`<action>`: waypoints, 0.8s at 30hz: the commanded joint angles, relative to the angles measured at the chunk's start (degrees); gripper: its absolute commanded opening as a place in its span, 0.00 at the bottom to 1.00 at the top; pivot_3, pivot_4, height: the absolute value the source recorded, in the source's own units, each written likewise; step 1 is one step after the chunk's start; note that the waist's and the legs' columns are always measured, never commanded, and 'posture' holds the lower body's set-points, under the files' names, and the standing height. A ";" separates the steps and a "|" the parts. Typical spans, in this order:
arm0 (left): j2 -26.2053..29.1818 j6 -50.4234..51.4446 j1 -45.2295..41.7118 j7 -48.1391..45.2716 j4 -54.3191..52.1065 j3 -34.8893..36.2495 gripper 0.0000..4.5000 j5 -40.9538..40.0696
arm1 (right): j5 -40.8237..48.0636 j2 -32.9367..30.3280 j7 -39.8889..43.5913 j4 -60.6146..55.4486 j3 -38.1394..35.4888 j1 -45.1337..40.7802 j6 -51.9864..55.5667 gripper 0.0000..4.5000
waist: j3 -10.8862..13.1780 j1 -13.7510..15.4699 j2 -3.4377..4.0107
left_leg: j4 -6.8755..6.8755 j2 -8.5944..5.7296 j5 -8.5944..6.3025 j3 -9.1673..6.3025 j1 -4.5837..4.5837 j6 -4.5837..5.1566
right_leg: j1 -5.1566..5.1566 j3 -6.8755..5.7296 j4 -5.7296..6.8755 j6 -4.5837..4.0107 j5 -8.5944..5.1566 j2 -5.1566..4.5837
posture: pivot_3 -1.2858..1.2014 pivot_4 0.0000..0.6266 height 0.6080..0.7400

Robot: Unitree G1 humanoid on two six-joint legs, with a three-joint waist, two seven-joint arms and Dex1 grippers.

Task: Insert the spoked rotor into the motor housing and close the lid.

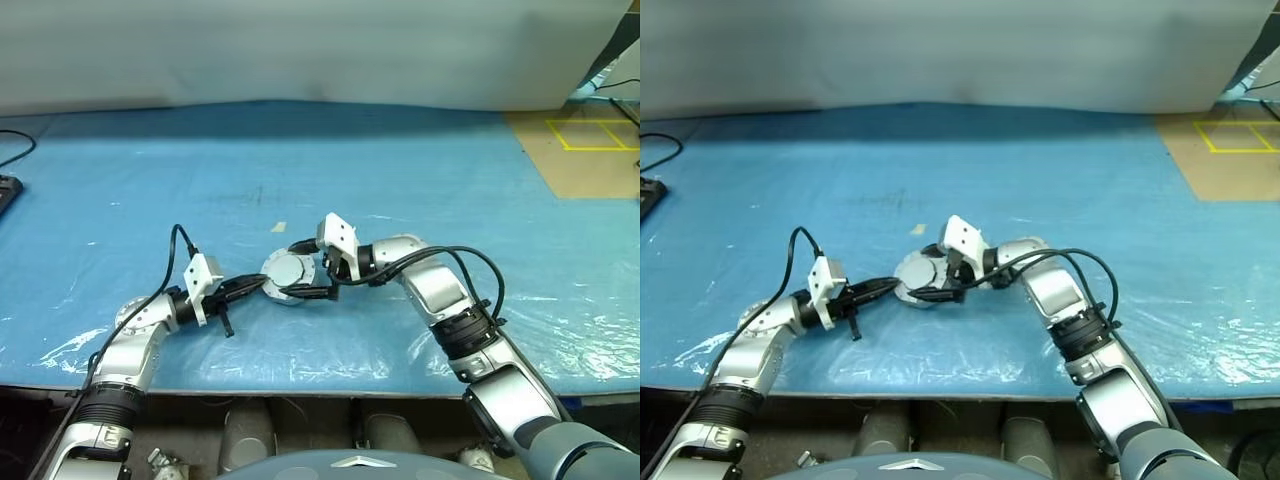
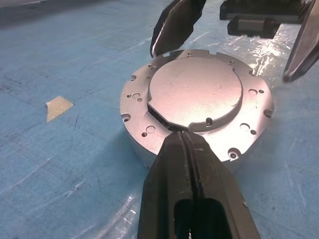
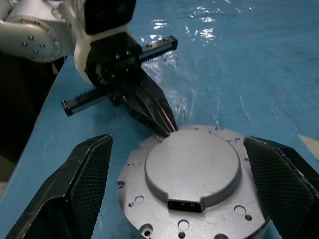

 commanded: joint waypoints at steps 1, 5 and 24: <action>-0.86 1.38 0.56 1.30 2.18 -1.14 0.00 1.73 | 5.16 0.29 -1.71 -5.71 -4.20 -0.60 5.38 0.99 | 0.00 0.00 0.00 | -0.01 0.00 0.00 0.00 0.00 0.00 | 0.00 0.00 -0.03 0.00 0.00 0.00 | 0.52 0.24 1.00; -1.72 1.90 -0.39 1.78 2.23 -0.63 0.00 1.05 | 8.19 -0.13 -5.18 -7.63 -7.65 -0.84 12.36 0.99 | 0.00 0.02 0.00 | -0.09 0.00 0.00 0.00 -0.02 -0.01 | 0.00 -0.03 -0.10 0.01 0.01 0.00 | 0.52 0.24 1.00; -2.40 1.58 -1.44 2.10 2.70 0.11 0.00 0.76 | 27.23 1.93 -21.15 -9.11 -25.18 1.93 53.68 0.99 | 0.00 0.32 0.00 | -0.30 -0.04 0.03 -0.01 -0.02 -0.05 | 0.00 -0.10 -0.24 0.25 0.15 0.01 | 0.52 0.24 1.00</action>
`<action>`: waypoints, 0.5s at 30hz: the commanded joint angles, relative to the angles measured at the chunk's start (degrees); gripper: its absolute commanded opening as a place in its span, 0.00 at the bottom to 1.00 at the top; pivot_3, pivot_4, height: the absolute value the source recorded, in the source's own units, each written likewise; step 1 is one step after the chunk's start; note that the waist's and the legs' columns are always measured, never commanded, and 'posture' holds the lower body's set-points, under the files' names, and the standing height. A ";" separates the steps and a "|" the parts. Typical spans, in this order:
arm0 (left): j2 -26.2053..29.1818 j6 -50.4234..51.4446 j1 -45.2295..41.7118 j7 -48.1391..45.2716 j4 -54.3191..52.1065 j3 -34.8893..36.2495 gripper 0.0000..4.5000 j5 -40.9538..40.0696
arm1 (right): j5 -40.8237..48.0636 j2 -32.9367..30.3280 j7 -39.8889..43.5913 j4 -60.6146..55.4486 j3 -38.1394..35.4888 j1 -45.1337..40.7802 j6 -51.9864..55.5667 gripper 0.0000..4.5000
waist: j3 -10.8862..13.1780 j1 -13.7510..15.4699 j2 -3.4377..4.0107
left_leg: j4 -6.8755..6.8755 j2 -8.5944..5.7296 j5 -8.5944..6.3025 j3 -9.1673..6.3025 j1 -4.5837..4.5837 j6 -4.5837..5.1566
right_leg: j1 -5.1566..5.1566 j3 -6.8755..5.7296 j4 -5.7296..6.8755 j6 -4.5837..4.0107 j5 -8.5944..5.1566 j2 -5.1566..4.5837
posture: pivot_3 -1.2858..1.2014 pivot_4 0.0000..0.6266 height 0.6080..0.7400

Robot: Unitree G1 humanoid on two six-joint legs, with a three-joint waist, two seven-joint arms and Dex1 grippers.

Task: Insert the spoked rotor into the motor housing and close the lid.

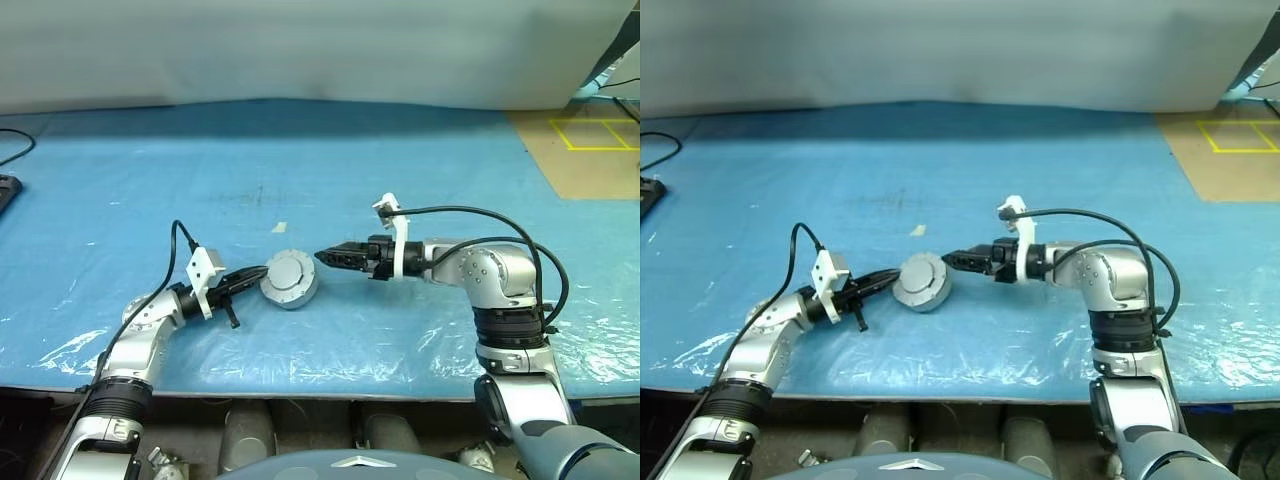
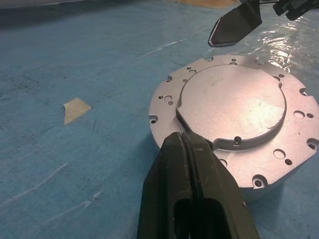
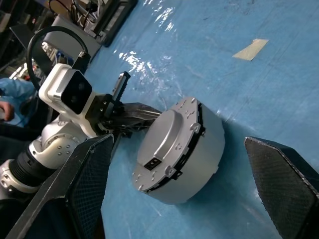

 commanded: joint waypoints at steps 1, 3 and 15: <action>-0.25 0.94 0.38 0.20 0.73 -0.72 0.00 0.85 | 3.22 2.67 -2.90 -1.44 -2.42 1.14 3.78 0.99 | 0.00 0.12 0.00 | 0.00 0.00 0.00 0.00 0.00 0.00 | 0.00 0.00 0.00 0.00 0.00 0.00 | 0.52 0.24 1.00; -0.14 1.01 0.35 0.22 0.60 -0.62 0.00 0.78 | 3.43 4.05 -4.56 -1.37 -2.57 1.89 4.82 0.99 | 0.00 0.19 0.00 | -0.01 0.00 0.00 0.00 -0.01 0.00 | 0.00 -0.01 0.00 0.00 0.00 -0.01 | 0.52 0.24 1.00; 0.32 1.63 0.49 0.26 -0.40 -0.31 0.00 0.73 | 3.45 6.37 -8.92 3.91 -4.32 2.25 7.07 0.95 | 0.00 0.22 0.00 | -0.02 0.00 0.00 0.00 -0.01 -0.02 | 0.00 -0.02 0.00 0.02 0.01 -0.01 | 0.52 0.24 1.00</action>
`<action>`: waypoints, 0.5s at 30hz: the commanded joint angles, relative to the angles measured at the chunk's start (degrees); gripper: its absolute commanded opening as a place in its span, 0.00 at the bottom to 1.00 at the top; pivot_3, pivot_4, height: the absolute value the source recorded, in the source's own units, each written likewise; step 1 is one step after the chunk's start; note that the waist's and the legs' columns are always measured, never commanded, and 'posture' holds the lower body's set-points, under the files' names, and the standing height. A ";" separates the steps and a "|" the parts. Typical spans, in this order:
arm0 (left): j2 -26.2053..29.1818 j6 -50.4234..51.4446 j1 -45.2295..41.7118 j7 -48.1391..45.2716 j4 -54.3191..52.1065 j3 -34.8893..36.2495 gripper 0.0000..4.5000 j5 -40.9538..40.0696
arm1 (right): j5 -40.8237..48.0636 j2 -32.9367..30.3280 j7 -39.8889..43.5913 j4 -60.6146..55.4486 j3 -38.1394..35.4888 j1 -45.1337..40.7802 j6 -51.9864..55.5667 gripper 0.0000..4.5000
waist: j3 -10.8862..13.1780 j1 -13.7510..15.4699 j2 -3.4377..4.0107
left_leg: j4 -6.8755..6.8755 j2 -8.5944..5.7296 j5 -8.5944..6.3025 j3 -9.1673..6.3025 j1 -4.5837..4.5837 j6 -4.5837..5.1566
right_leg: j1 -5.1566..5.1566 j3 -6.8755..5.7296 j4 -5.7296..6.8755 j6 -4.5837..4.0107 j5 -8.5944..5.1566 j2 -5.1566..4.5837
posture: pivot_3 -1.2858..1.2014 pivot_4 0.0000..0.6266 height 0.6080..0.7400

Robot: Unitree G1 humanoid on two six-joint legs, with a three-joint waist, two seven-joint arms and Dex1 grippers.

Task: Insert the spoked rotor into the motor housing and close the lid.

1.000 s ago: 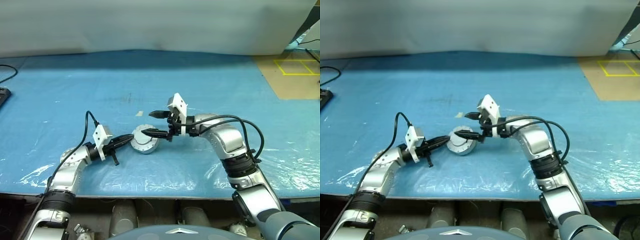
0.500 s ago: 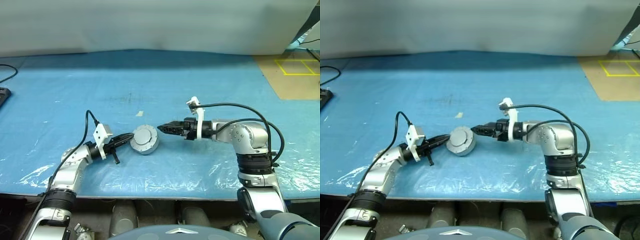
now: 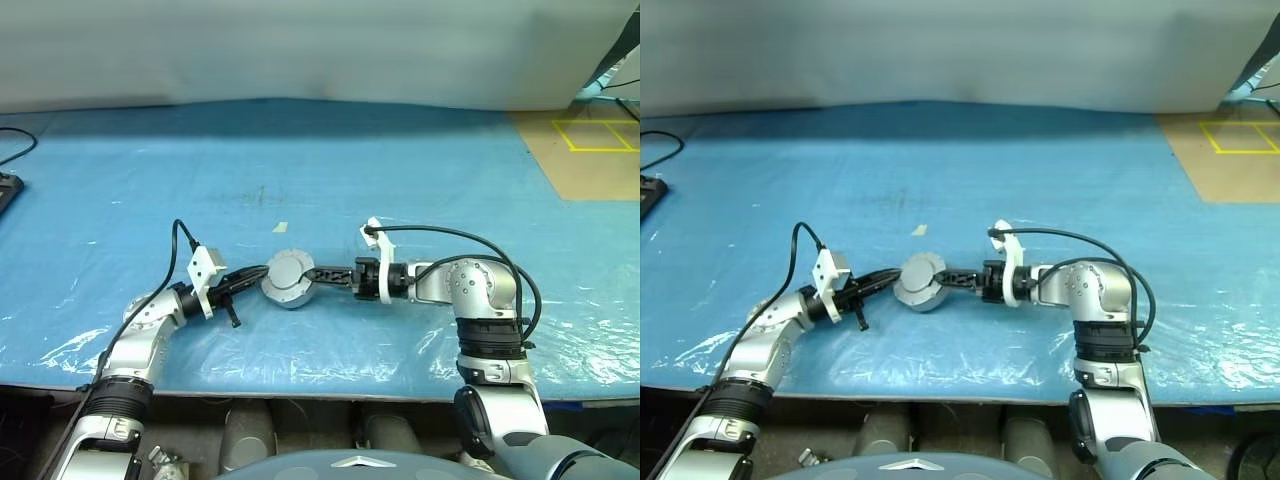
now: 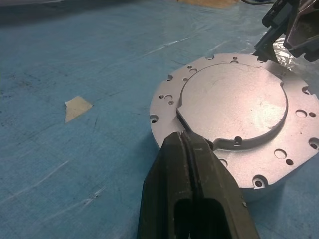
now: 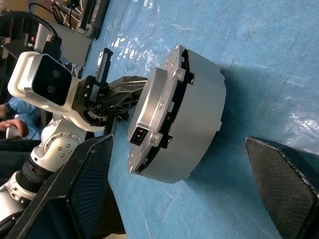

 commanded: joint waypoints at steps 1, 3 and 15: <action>0.32 0.89 0.67 0.13 -0.29 -0.53 0.00 0.80 | 1.43 0.67 -0.66 1.43 -1.03 -0.32 0.37 0.90 | 0.00 0.00 0.00 | 0.00 0.00 0.00 0.00 0.00 0.00 | 0.00 0.00 0.00 0.00 0.00 0.00 | 0.52 0.24 1.00; 0.33 0.94 0.74 0.13 -0.42 -0.51 0.00 0.79 | 1.85 1.01 -0.71 1.86 -1.19 -0.34 0.53 0.79 | 0.00 0.00 0.00 | 0.00 0.00 0.00 0.00 0.00 0.00 | 0.00 0.00 0.01 0.00 0.00 0.00 | 0.52 0.24 1.00; 0.59 1.89 0.91 -0.21 -0.39 -0.49 0.00 0.74 | 3.12 3.08 -1.89 3.77 -2.21 -1.03 0.94 0.25 | -0.01 0.04 0.01 | 0.00 0.00 0.01 0.00 0.04 -0.02 | 0.02 -0.01 0.05 0.01 0.01 0.00 | 0.52 0.24 1.00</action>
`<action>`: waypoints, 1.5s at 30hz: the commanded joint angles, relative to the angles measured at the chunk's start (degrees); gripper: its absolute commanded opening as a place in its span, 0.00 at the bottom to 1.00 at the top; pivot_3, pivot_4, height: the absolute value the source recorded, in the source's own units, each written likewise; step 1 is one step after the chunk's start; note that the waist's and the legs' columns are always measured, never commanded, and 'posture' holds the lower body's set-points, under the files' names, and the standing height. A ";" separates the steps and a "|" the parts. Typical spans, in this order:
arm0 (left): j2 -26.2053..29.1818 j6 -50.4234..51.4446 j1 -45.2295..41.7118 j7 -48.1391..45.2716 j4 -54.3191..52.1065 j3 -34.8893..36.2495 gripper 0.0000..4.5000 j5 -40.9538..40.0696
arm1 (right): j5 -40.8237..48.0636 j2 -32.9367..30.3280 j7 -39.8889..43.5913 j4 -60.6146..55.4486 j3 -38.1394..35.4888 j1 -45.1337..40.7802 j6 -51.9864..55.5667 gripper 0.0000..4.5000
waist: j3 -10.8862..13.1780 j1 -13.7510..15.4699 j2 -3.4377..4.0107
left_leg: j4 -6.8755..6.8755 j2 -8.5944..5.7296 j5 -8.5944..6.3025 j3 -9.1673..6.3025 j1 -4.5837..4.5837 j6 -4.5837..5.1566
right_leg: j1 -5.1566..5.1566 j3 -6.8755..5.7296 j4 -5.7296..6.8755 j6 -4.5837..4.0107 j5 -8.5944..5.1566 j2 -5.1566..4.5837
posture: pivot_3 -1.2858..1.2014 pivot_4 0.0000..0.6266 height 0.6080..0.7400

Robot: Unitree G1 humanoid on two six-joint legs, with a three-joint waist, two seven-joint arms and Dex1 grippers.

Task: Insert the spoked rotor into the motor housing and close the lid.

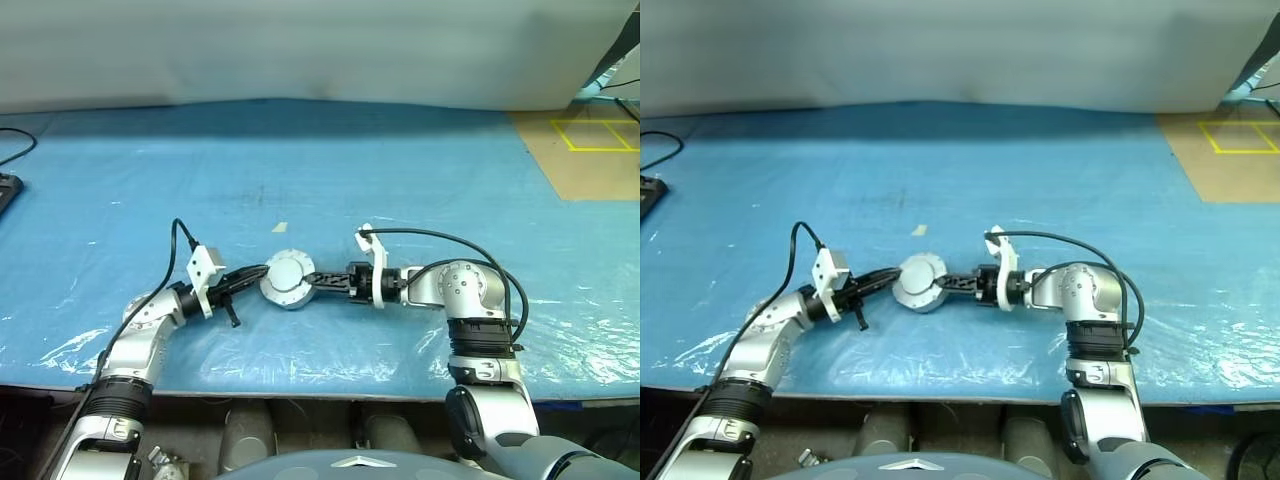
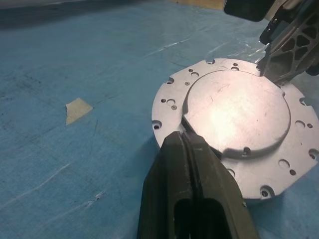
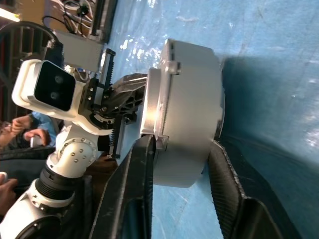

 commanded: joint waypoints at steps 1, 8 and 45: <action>0.40 1.92 0.86 -0.13 0.13 -0.92 0.00 0.72 | 1.47 0.23 -0.38 -0.24 -0.59 -0.76 0.38 0.25 | 0.00 0.02 0.00 | 0.00 0.00 0.01 0.00 0.00 -0.01 | 0.00 0.00 0.00 0.00 0.00 0.00 | 0.52 0.24 1.00; 0.07 6.78 -0.33 2.46 -0.45 0.81 0.00 -1.21 | 1.73 0.92 -2.31 2.14 -4.11 -2.60 0.07 0.25 | 0.00 0.02 0.00 | 0.00 0.00 0.02 0.00 0.00 -0.02 | 0.00 0.00 0.01 0.00 0.00 0.00 | 0.52 0.24 1.00; -11.74 62.89 -11.15 29.35 -12.69 22.15 0.99 -50.90 | 24.52 10.47 -21.82 6.89 -28.07 -17.98 -2.29 0.25 | 0.08 0.00 -0.05 | -0.06 -0.01 0.04 -0.30 -0.72 -0.09 | -0.47 -0.35 -0.03 0.07 0.06 0.07 | 0.52 0.24 1.00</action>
